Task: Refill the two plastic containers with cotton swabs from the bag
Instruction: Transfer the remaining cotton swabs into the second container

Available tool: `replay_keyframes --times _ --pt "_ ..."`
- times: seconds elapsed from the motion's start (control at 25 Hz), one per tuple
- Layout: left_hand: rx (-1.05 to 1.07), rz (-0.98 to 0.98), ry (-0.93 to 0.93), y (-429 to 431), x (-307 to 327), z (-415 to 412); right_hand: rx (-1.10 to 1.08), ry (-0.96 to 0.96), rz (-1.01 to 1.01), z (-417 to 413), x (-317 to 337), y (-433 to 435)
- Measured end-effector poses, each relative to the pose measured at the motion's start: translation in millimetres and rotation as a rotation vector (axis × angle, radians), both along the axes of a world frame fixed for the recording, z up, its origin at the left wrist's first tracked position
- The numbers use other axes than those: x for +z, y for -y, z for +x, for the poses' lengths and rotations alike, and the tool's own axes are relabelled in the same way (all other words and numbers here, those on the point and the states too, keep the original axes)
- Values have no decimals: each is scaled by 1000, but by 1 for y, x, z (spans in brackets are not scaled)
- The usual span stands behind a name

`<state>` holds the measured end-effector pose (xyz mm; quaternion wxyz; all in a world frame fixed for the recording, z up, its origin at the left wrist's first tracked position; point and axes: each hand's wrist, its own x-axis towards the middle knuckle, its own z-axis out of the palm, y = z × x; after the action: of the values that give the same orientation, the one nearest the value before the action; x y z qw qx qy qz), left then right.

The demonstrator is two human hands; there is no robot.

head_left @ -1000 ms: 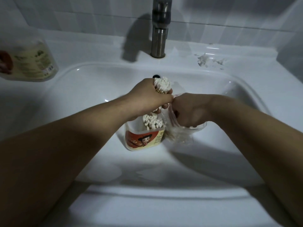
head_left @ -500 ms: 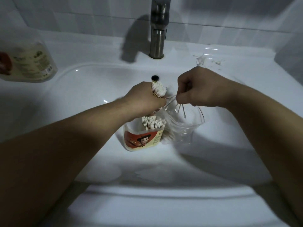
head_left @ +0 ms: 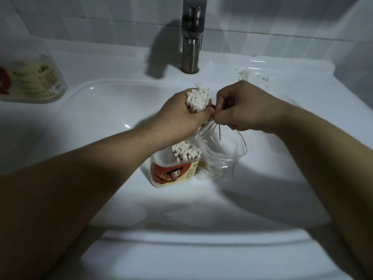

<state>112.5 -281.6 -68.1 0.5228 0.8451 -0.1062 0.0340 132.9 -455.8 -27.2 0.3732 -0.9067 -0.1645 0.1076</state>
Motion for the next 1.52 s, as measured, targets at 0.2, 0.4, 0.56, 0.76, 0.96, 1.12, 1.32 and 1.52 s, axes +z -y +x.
replay_keyframes --times 0.2,0.4,0.56,0.76,0.96,1.12,1.32,1.52 --pt "-16 50 -74 0 -6 2 -57 -17 115 3 0 1" --pt "57 -55 -135 -2 -7 5 -75 -33 51 4 0 4" --pt "96 -113 -157 -3 -6 7 -84 -40 70 4 0 5" --pt "101 -128 -142 -1 -7 11 -51 -36 198 6 -2 3" --pt "-40 -301 -261 -4 -7 8 -65 -14 310 10 -6 2" --pt "-130 -274 -269 -1 -2 2 -66 6 386 10 -9 -1" --pt "-85 -205 -267 -3 -2 2 -65 136 359 10 -15 -5" --pt "-86 -242 -330 -7 -5 4 111 121 239 4 -21 -10"
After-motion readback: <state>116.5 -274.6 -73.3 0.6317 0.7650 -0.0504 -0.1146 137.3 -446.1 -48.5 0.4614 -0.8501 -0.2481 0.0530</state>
